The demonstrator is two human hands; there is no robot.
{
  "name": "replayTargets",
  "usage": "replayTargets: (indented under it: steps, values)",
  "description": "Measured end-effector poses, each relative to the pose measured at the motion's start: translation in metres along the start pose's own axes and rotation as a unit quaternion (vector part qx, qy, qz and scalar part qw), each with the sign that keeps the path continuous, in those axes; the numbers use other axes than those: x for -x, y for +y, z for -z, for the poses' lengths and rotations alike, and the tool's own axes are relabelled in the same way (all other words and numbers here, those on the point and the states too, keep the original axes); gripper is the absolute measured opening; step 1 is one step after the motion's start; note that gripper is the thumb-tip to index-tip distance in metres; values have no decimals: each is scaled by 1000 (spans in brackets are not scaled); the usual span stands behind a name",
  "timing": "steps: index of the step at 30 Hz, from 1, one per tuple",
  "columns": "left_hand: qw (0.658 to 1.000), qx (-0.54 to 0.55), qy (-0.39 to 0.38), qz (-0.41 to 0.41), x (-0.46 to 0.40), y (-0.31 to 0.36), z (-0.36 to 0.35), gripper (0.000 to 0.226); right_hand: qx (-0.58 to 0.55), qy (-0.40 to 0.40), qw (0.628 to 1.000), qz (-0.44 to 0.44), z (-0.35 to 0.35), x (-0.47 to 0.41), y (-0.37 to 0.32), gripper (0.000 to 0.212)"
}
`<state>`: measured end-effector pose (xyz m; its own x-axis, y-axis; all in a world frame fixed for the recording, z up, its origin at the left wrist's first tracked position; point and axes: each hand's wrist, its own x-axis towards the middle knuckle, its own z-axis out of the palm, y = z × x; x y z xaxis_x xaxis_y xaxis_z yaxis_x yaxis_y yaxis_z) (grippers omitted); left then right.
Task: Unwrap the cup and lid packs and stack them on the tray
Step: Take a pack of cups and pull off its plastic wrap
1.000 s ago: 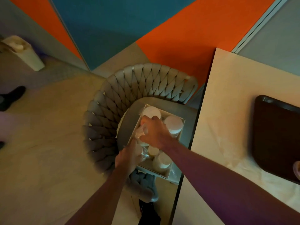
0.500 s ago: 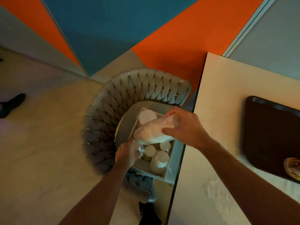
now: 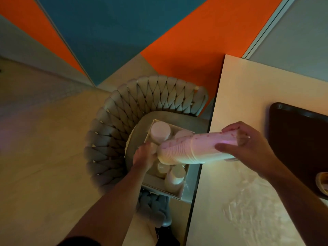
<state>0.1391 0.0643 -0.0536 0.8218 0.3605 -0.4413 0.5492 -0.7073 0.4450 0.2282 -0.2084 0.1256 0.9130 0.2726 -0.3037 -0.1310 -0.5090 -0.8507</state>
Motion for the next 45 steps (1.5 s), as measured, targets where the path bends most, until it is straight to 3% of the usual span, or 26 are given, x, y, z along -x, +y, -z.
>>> replayTargets:
  steps: [6, 13, 18, 22, 24, 26, 30, 32, 34, 35, 38, 41, 43, 45]
  values:
    - [999, -25, -30, -19, -12, -4, -13, 40, -85, 21, 995, -39, 6, 5, 9, 41]
    - [998, 60, -19, -9, -15, -13, -23, 38, -150, 46, 985, -74, 9, 7, 19, 40]
    - [996, 81, -7, 20, -11, -16, -19, 47, -203, 55, 972, -103, 10, 8, 29, 51]
    - [986, 159, 4, 49, -1, -11, -9, 56, -274, 65, 950, -133, 13, 11, 32, 45]
    - [967, 242, -14, 84, 8, -1, 4, 57, -302, 66, 940, -141, 15, 14, 37, 40]
    - [931, 342, -87, 97, 21, 11, 19, 65, -334, 69, 928, -151, 18, 19, 41, 30]
    - [760, 595, -259, 44, 49, 32, 40, 86, -392, 62, 903, -164, 27, 33, 45, 17]
    - [669, 685, -287, 22, 60, 46, 43, 100, -427, 59, 886, -171, 37, 45, 51, 18]
    - [609, 743, -276, -7, 69, 65, 43, 109, -459, 50, 866, -195, 41, 55, 55, 30]
    - [601, 752, -270, -26, 77, 79, 43, 109, -472, 44, 856, -205, 43, 62, 56, 32]
    - [619, 733, -260, -109, 106, 132, 42, 95, -515, 29, 824, -235, 52, 82, 55, 21]
    - [616, 741, -228, -140, 134, 180, 42, 106, -540, 24, 804, -249, 59, 96, 59, 25]
    - [621, 748, -187, -140, 149, 204, 40, 104, -538, 27, 808, -239, 66, 104, 56, 24]
    - [648, 729, -149, -161, 166, 227, 36, 94, -482, 24, 848, -217, 81, 113, 53, 16]
